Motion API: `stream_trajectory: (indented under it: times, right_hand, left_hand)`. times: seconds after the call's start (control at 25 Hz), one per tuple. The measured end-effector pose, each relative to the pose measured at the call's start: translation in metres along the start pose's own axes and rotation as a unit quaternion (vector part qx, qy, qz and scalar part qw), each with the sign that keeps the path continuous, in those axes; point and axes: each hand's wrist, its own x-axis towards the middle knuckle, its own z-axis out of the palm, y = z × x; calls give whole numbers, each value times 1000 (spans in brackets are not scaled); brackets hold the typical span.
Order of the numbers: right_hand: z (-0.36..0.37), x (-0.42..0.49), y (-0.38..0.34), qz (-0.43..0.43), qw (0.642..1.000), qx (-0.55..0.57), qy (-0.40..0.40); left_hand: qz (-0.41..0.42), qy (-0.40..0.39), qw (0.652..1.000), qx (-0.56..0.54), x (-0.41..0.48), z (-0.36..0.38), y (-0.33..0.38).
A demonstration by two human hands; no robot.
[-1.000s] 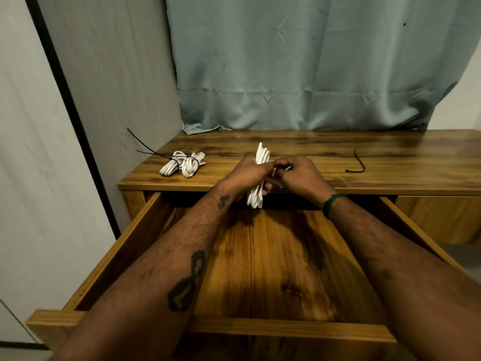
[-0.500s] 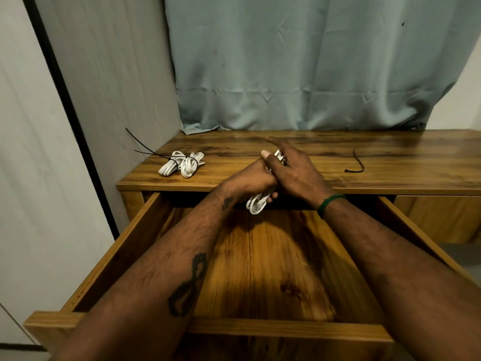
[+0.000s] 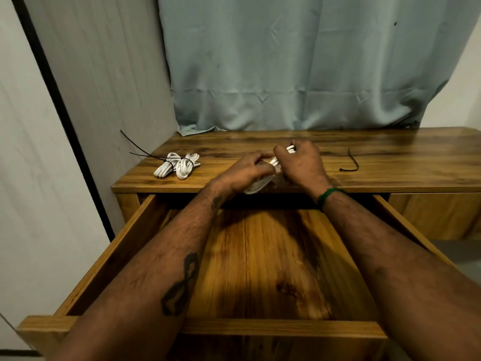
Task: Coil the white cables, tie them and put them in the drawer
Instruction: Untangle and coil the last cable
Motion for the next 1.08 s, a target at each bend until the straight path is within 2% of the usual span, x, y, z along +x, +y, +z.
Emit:
stream_trajectory:
  times: [0.08,0.2,0.28,0.36,0.48,0.56,0.72,0.8,0.88,1.0,1.08]
  right_hand:
    - [-12,4,3,30,997,32,60]
    - [-11,3,7,47,992,71,94]
    - [4,-2,5,35,993,76,83]
    - [16,-4,2,40,993,85,67]
    - [14,-4,0,97,979,178,27]
    - [11,-6,-3,118,970,210,29]
    - [11,-2,-2,108,979,166,54]
    - [5,3,0,107,981,149,63]
    - [1,4,2,95,986,124,57]
    - [8,-1,0,65,990,116,54]
    - [14,-3,2,53,988,123,72]
  left_hand:
    - [-38,30,998,-52,-1,-5,3]
    - [-109,140,979,-100,4,0,-2]
    - [-116,188,966,-132,8,14,-6]
    - [-101,274,948,-127,13,22,-9]
    - [-75,331,937,-85,19,12,-13]
    - [-65,329,940,-66,21,11,-14]
    - [-76,304,949,-33,21,18,-13]
    - [-56,252,961,100,20,9,-5]
    - [0,216,940,263,12,2,3]
    - [83,189,935,287,1,4,7]
    - [95,147,935,310,1,16,1]
